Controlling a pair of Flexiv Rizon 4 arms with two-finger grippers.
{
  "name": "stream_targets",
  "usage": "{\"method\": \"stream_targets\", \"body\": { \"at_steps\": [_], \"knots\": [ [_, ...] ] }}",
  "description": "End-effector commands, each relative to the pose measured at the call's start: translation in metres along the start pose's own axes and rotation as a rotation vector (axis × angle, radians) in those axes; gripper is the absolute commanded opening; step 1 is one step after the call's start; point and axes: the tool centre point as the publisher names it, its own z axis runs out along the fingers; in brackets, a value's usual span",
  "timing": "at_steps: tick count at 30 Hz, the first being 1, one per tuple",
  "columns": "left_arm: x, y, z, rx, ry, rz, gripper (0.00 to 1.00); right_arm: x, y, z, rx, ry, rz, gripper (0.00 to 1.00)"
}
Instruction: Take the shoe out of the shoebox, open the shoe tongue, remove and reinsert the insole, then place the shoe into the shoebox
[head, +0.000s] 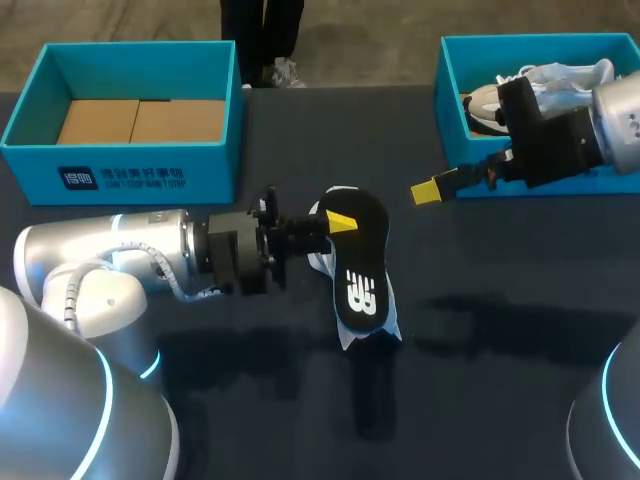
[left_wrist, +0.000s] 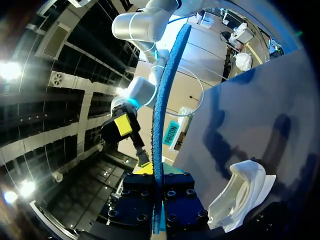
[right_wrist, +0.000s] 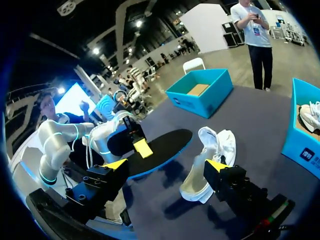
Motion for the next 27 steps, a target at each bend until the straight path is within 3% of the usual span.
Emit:
{"method": "stream_targets", "body": {
  "at_steps": [1,13,20,23,25,27],
  "knots": [
    [0.002,0.002,0.005,0.012,0.005,-0.047,0.00,0.000,0.000,0.001,0.001,-0.003,0.002,1.00],
    [-0.002,0.006,-0.005,0.069,0.050,-0.227,0.00,-0.010,-0.002,-0.009,0.092,-0.087,-0.211,1.00],
    [0.008,0.010,-0.012,0.074,0.036,-0.350,0.00,-0.019,-0.003,-0.012,0.199,-0.096,-0.383,1.00],
    [0.010,0.010,-0.013,0.073,0.009,-0.398,0.00,-0.020,-0.004,-0.010,0.271,-0.046,-0.470,1.00],
    [0.011,0.009,-0.013,0.070,-0.007,-0.424,0.00,-0.024,-0.004,-0.009,0.339,-0.080,-0.420,1.00],
    [0.011,0.008,-0.014,0.068,-0.016,-0.442,0.00,-0.024,-0.004,-0.009,0.339,-0.080,-0.420,1.00]
  ]
}}
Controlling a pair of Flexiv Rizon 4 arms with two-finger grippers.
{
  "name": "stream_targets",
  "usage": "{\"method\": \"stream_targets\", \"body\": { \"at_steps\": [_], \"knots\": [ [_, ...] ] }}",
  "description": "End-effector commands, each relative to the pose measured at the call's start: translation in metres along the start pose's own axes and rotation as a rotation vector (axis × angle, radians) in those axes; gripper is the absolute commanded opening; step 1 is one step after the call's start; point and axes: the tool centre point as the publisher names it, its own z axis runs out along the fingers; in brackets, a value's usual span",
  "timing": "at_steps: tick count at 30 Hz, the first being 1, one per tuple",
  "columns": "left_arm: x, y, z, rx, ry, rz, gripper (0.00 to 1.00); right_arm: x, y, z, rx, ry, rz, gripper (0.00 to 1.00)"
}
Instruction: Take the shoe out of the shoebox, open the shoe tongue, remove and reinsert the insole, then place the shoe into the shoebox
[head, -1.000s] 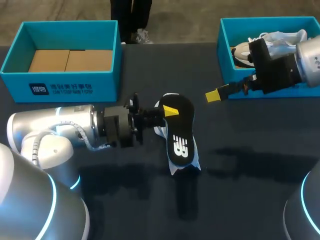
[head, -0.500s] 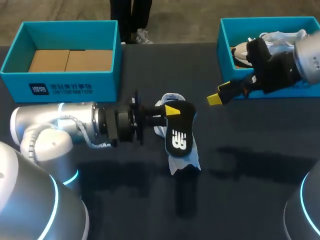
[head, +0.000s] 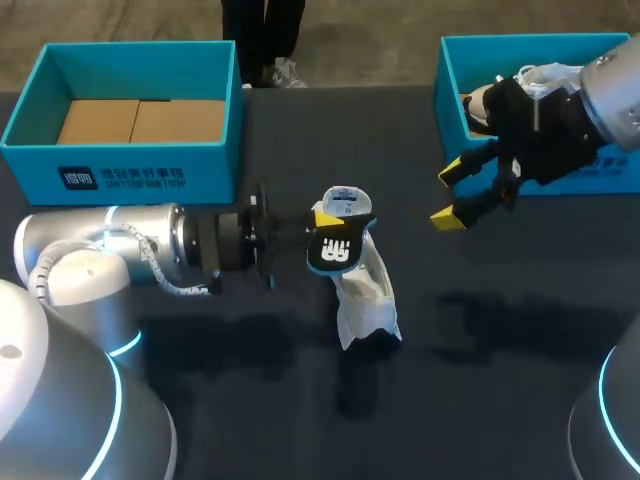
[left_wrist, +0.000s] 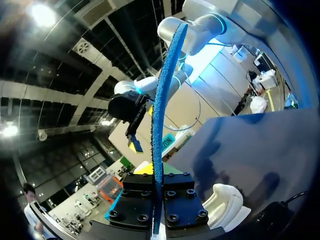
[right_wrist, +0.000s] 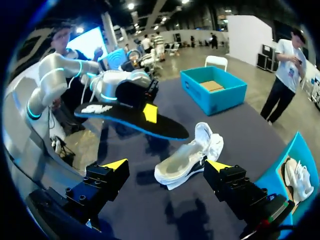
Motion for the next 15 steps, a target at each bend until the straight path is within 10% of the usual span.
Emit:
{"method": "stream_targets", "body": {
  "at_steps": [1,15],
  "knots": [
    [0.0058,-0.0029,0.0001,-0.010,-0.018,-0.009,0.00,-0.0117,0.0115,0.0027,0.095,0.021,0.024,1.00],
    [0.0138,0.0024,-0.0017,0.007,-0.066,-0.132,0.00,-0.0145,0.0032,0.0032,0.088,-0.026,-0.047,1.00]
  ]
}}
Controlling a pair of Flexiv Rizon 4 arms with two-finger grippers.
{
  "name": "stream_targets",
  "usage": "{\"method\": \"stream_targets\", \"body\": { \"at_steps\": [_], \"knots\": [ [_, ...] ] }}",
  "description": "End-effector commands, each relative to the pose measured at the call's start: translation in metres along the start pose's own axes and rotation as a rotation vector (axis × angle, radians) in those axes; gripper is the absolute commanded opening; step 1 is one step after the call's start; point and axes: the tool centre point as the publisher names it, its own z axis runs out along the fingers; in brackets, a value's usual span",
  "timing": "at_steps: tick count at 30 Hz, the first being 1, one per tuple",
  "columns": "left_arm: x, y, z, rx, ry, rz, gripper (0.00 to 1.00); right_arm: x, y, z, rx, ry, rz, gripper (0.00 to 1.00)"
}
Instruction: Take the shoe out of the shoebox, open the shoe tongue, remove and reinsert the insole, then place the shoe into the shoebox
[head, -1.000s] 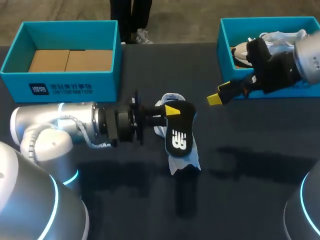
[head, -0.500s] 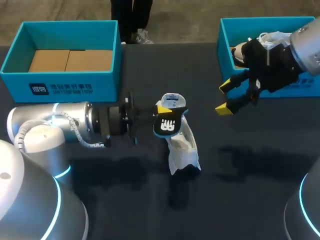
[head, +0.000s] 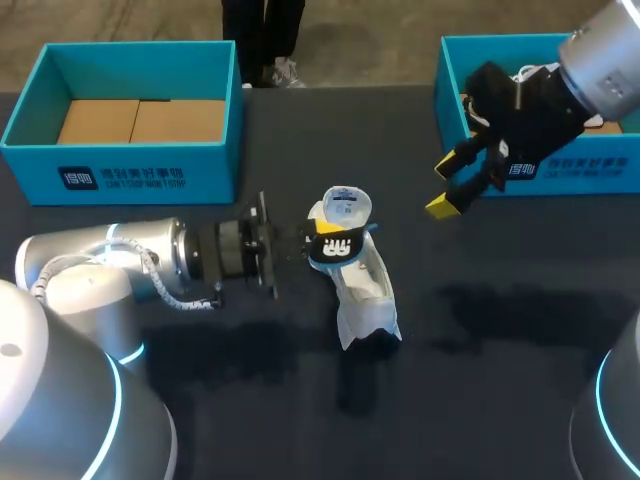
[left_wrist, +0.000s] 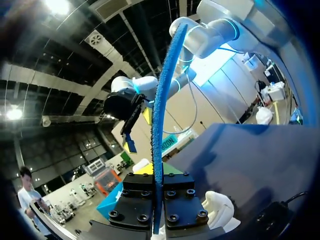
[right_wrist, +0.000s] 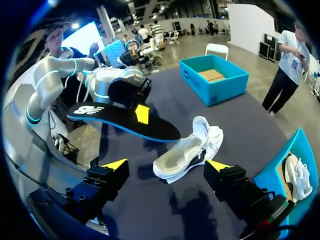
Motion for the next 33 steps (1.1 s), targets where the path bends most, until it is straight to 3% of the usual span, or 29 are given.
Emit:
{"method": "stream_targets", "body": {
  "at_steps": [1,5,12,23,33],
  "knots": [
    [0.003,0.006,-0.003,0.016,-0.024,-0.023,0.00,-0.005,-0.009,0.004,-0.015,-0.045,-0.089,1.00],
    [0.005,0.012,-0.005,0.011,-0.028,-0.043,0.00,-0.007,-0.020,0.007,-0.034,-0.106,-0.169,1.00],
    [0.008,0.022,-0.005,0.015,-0.054,-0.093,0.00,-0.013,-0.033,0.020,0.038,-0.157,-0.269,1.00],
    [0.014,0.037,0.001,0.032,-0.063,-0.132,0.00,-0.020,-0.044,0.045,0.066,-0.125,-0.331,1.00],
    [0.021,0.045,0.001,0.015,-0.031,-0.176,0.00,-0.022,-0.049,0.052,0.084,-0.121,-0.354,1.00]
  ]
}}
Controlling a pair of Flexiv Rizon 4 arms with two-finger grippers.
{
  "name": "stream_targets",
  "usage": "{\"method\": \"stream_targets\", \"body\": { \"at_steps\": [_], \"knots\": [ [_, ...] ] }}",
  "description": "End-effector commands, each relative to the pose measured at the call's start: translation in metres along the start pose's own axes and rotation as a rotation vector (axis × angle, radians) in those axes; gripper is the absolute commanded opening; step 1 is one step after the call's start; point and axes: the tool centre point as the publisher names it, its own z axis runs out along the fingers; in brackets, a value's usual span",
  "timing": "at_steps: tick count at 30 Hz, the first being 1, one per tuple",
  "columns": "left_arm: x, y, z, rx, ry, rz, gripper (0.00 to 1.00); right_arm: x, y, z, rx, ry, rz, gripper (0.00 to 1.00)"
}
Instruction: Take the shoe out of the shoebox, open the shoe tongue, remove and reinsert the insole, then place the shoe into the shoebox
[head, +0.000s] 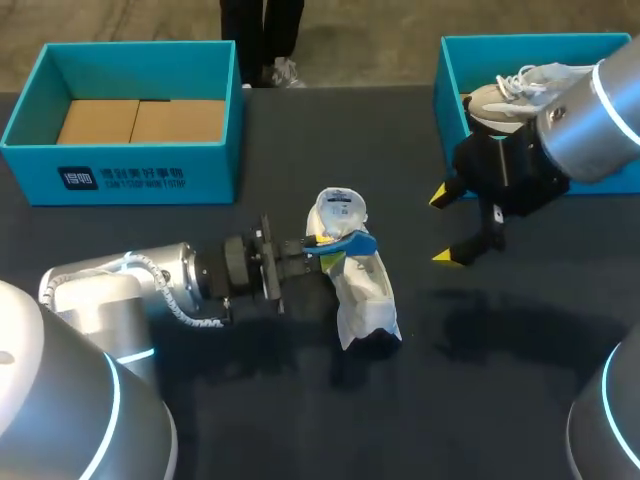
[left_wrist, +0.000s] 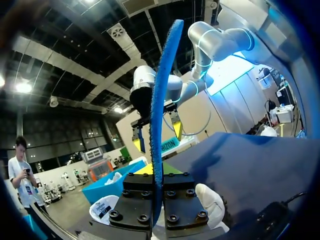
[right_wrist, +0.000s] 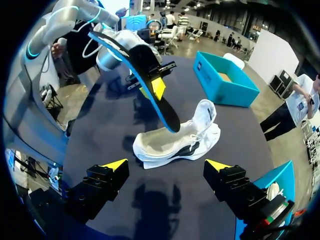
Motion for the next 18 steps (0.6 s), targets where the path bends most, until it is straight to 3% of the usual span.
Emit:
{"method": "stream_targets", "body": {
  "at_steps": [1,11,18],
  "knots": [
    [0.000,0.000,0.000,-0.003,0.011,-0.002,0.00,-0.004,0.002,0.004,0.003,0.006,0.001,1.00],
    [-0.001,-0.022,0.003,0.040,0.004,0.029,0.00,-0.004,0.002,0.004,0.003,0.006,0.001,1.00],
    [0.005,-0.027,0.007,0.060,0.012,0.009,0.00,-0.004,0.002,0.004,0.003,0.006,0.001,1.00]
  ]
}}
